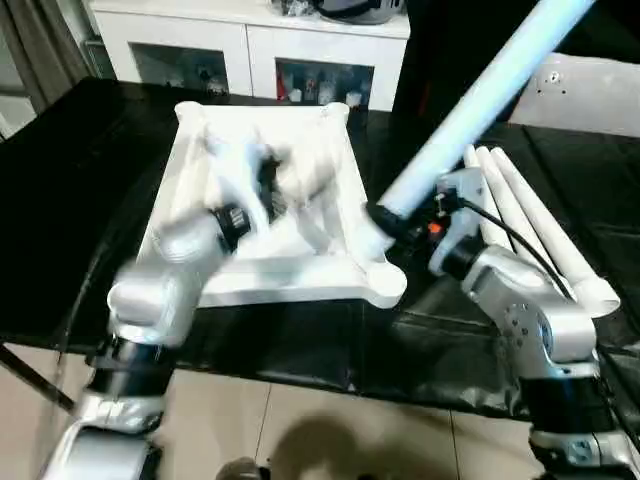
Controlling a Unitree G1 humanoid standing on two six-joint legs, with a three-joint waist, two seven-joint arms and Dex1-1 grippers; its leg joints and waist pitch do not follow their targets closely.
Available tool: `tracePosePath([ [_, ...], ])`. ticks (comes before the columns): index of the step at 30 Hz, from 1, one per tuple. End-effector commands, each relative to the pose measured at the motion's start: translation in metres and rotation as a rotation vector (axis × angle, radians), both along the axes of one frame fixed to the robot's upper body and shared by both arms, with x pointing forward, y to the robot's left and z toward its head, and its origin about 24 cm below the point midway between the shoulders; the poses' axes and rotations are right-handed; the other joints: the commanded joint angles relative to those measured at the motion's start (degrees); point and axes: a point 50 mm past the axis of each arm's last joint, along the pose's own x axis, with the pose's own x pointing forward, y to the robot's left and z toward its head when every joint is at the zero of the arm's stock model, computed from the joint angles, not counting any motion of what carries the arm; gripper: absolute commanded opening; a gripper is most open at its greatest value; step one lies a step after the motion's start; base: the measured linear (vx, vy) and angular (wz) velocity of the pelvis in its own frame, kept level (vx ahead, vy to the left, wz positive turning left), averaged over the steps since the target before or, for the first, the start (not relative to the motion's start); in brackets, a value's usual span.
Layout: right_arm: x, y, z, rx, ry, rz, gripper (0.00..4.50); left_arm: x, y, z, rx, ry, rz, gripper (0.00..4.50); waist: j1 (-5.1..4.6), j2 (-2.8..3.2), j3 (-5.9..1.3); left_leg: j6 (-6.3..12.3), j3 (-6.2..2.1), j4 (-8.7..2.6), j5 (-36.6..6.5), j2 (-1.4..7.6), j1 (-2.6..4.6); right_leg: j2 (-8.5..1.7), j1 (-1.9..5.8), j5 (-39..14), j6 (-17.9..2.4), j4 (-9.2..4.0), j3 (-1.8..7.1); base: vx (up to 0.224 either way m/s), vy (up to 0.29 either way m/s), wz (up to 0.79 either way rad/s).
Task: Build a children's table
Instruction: Pick table leg
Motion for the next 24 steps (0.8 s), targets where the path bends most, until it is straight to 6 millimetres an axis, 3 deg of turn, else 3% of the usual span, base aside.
tracePosePath([
  [1,-0.001,-0.005,0.008,-0.002,-0.048,-0.038,1.88,-0.001,-0.003,-0.004,0.051,-0.018,-0.050,4.50,-0.32,0.48,-4.36,-2.15,-0.99,-4.23,-12.1,2.50,0.98,-4.14,2.79,-12.9,-8.0,-4.22,2.54,0.000,0.000,0.00],
  [2,-0.002,-0.007,0.007,-0.005,-0.046,-0.050,1.88,-0.002,-0.005,-0.010,0.073,0.006,-0.088,4.50,-0.44,0.15,-4.28,-1.89,-0.88,-4.25,-12.1,2.46,0.93,-4.09,2.76,-13.5,-7.9,-4.38,2.57,0.000,0.000,0.00],
  [4,-0.009,-0.010,0.001,-0.036,-0.030,-0.063,1.88,-0.004,-0.010,-0.027,0.146,0.052,-0.192,4.50,-0.29,0.16,-4.25,-1.44,-0.79,-4.27,-11.6,2.37,0.95,-4.09,2.63,-15.2,-6.6,-4.55,2.74,0.000,0.000,0.00],
  [7,-0.012,-0.010,-0.004,-0.052,-0.017,-0.066,1.88,-0.002,-0.011,-0.036,0.207,0.051,-0.220,4.50,-0.42,0.25,-4.36,-1.56,-0.90,-4.31,-11.4,2.53,0.94,-4.27,2.70,-14.1,-7.0,-4.39,2.72,0.000,0.000,0.00],
  [8,-0.013,-0.011,-0.005,-0.053,-0.014,-0.067,1.88,-0.002,-0.011,-0.039,0.217,0.064,-0.242,4.31,-0.55,-0.11,-4.33,-1.42,-0.79,-4.31,-11.5,2.54,0.93,-4.25,2.66,-14.2,-7.1,-4.46,2.74,0.000,0.000,0.00],
  [9,-0.015,-0.011,-0.007,-0.057,-0.007,-0.069,1.88,-0.003,-0.012,-0.044,0.224,0.089,-0.287,4.13,-0.68,0.01,-4.26,-1.38,-0.82,-4.33,-11.7,2.56,0.92,-4.35,2.67,-14.7,-7.7,-4.43,2.71,0.000,0.000,0.00],
  [14,-0.016,-0.011,-0.008,-0.086,-0.001,-0.093,1.88,-0.001,-0.012,-0.052,0.258,0.123,-0.367,3.80,-0.96,-0.15,-4.16,-0.94,-0.78,-4.30,-11.7,2.44,0.87,-4.39,2.61,-16.3,-7.6,-4.69,2.75,0.000,0.000,0.00],
  [17,-0.017,-0.009,-0.008,-0.111,-0.015,-0.095,1.88,0.002,-0.009,-0.055,0.286,0.141,-0.396,3.63,-1.21,-0.09,-4.30,-1.04,-0.87,-4.29,-11.1,2.56,0.78,-4.51,2.80,-14.6,-8.1,-4.34,2.76,0.000,0.000,0.00],
  [24,-0.020,-0.010,-0.007,-0.071,0.006,-0.044,1.88,0.005,-0.007,-0.055,0.317,0.178,-0.470,2.85,-1.28,-0.11,-4.20,-0.23,-0.78,-4.19,-11.4,2.66,0.89,-4.68,2.81,-14.8,-9.4,-4.42,2.77,0.000,0.000,0.00],
])
